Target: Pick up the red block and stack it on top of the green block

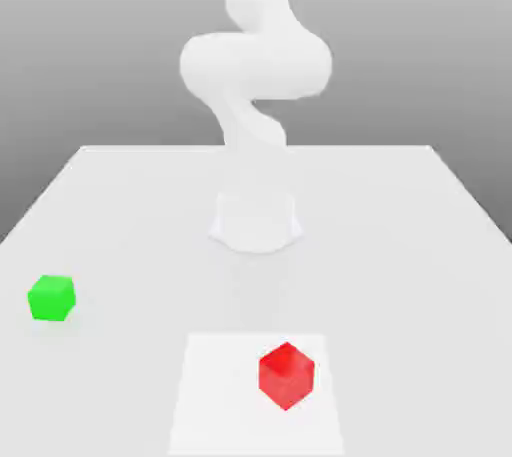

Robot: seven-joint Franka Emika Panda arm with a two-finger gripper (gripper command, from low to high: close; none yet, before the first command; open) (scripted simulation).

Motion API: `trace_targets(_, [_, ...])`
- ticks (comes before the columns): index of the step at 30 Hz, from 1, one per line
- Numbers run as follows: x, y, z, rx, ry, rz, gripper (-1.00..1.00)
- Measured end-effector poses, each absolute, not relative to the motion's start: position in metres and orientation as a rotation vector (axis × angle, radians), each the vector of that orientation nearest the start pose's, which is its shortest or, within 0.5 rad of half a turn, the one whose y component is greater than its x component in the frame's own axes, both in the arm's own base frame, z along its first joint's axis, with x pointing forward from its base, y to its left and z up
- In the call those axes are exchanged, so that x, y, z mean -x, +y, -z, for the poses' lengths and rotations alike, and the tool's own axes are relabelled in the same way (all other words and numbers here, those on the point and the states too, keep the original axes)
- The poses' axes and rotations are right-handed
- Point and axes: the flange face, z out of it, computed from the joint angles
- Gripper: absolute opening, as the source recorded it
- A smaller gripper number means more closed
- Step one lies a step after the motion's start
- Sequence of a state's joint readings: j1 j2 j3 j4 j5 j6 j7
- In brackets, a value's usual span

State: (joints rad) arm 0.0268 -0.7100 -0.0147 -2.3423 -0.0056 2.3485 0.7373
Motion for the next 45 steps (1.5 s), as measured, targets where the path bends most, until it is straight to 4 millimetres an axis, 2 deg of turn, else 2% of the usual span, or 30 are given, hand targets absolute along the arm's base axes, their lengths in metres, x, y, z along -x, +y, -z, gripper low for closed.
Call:
trace_targets(2, [-0.407, 0.006, -0.618, 2.634, 0.897, 0.866, 0.00])
trace_targets(5, [-0.434, 0.012, -0.552, 2.753, 0.794, 0.748, 0.00])
trace_targets(10, [-0.456, 0.023, -0.440, 2.920, 0.604, 0.535, 0.00])
trace_targets(15, [-0.449, 0.033, -0.331, 3.047, 0.390, 0.303, 0.00])
trace_targets(20, [-0.416, 0.039, -0.230, 3.130, 0.153, 0.055, 0.00])
trace_targets(26, [-0.408, 0.039, -0.158, 3.141, 0.108, 0.001, 0.00])
trace_targets(27, [-0.407, 0.038, -0.149, 3.140, 0.107, 0.001, -1.00])
trace_targets(34, [-0.407, 0.039, -0.148, 3.140, 0.106, -0.001, -1.00])
trace_targets(40, [-0.407, 0.035, -0.203, 3.139, 0.127, -0.002, -1.00])
trace_targets(45, [-0.403, -0.053, -0.217, 3.083, 0.620, 0.000, -1.00])
